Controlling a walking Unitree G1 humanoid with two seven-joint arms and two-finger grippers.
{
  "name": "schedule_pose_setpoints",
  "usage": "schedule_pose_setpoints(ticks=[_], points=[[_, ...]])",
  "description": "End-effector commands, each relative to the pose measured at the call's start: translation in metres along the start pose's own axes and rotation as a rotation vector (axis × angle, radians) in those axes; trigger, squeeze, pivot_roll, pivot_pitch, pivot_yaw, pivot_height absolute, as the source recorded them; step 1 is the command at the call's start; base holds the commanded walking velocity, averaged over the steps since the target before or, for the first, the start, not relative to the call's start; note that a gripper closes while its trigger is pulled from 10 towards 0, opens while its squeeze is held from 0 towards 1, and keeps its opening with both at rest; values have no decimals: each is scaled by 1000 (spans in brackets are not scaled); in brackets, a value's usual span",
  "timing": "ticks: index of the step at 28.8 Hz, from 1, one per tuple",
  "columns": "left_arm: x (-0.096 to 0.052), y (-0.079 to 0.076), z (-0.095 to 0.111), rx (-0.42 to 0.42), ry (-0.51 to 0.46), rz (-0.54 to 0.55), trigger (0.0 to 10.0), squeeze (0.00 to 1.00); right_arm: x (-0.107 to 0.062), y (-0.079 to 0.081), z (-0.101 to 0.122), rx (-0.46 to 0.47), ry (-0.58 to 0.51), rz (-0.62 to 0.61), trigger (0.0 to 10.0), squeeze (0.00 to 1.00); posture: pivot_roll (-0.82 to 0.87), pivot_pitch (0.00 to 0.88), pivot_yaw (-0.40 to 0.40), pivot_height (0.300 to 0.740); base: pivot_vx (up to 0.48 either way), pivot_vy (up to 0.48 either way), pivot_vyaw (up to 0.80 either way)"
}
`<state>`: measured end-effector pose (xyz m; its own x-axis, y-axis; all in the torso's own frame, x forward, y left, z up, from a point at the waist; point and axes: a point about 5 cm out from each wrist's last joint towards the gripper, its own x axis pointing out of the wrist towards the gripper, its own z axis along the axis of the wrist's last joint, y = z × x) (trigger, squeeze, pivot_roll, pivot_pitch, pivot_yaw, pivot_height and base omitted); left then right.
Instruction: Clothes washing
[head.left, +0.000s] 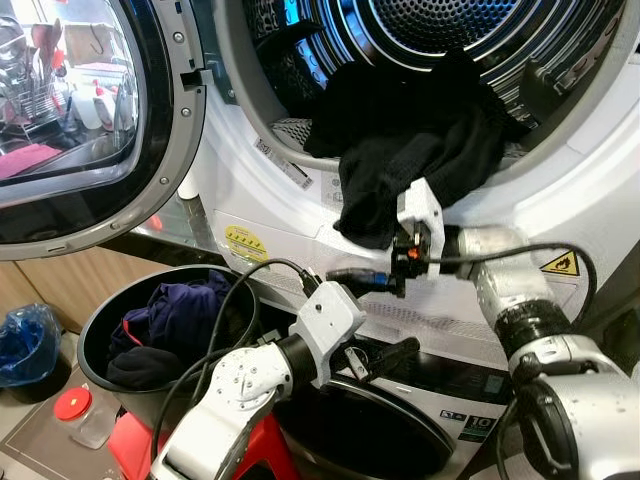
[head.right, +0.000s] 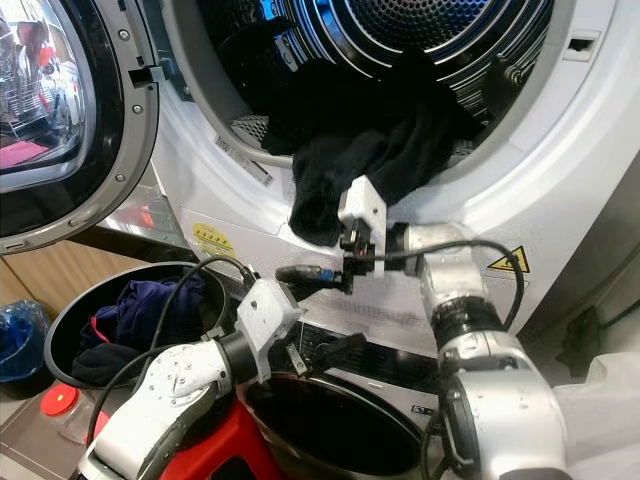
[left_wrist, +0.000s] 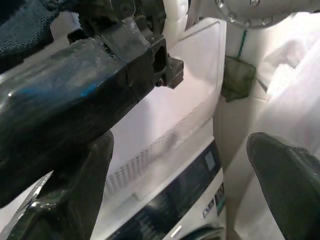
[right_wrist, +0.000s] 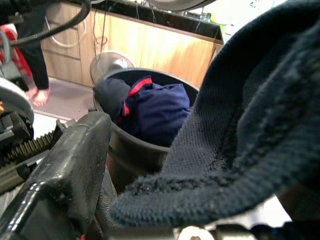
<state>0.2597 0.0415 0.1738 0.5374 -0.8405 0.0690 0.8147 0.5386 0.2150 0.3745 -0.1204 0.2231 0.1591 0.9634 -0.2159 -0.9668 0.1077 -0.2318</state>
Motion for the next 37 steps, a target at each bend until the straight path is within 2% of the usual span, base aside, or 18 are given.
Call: schedule_pose_setpoints(ticks=[1,5,7,10,19,27,34,37], points=[[-1,4,9,23,-37,13,10000,0,-4,4,-9,-22,81,17,10000,0,27,22,75,740,0,0,0],[-1,3,8,18,-35,3,10000,0,-14,13,-23,-27,134,66,10000,0,22,20,75,740,0,0,0],[0,2,7,14,-32,-6,10000,0,-19,19,-36,-20,220,80,10000,0,16,21,77,740,0,0,0],[0,1,6,12,-30,-11,10000,0,-24,23,-48,-13,275,66,10000,0,11,22,77,740,0,0,0],[0,-1,5,6,-26,-27,10000,0,-32,40,-60,39,207,66,10000,0,8,20,76,740,0,0,0],[1,-4,3,-2,-25,-42,10000,0,-40,56,-79,94,225,12,10000,0,1,7,73,740,0,0,0],[1,-6,2,-2,-23,-57,10000,0,-48,88,-101,178,208,15,10000,0,-7,0,74,740,0,0,0],[1,-6,1,-3,-22,-61,10000,0,-51,102,-111,212,248,35,10000,0,-15,0,77,740,0,0,0]])
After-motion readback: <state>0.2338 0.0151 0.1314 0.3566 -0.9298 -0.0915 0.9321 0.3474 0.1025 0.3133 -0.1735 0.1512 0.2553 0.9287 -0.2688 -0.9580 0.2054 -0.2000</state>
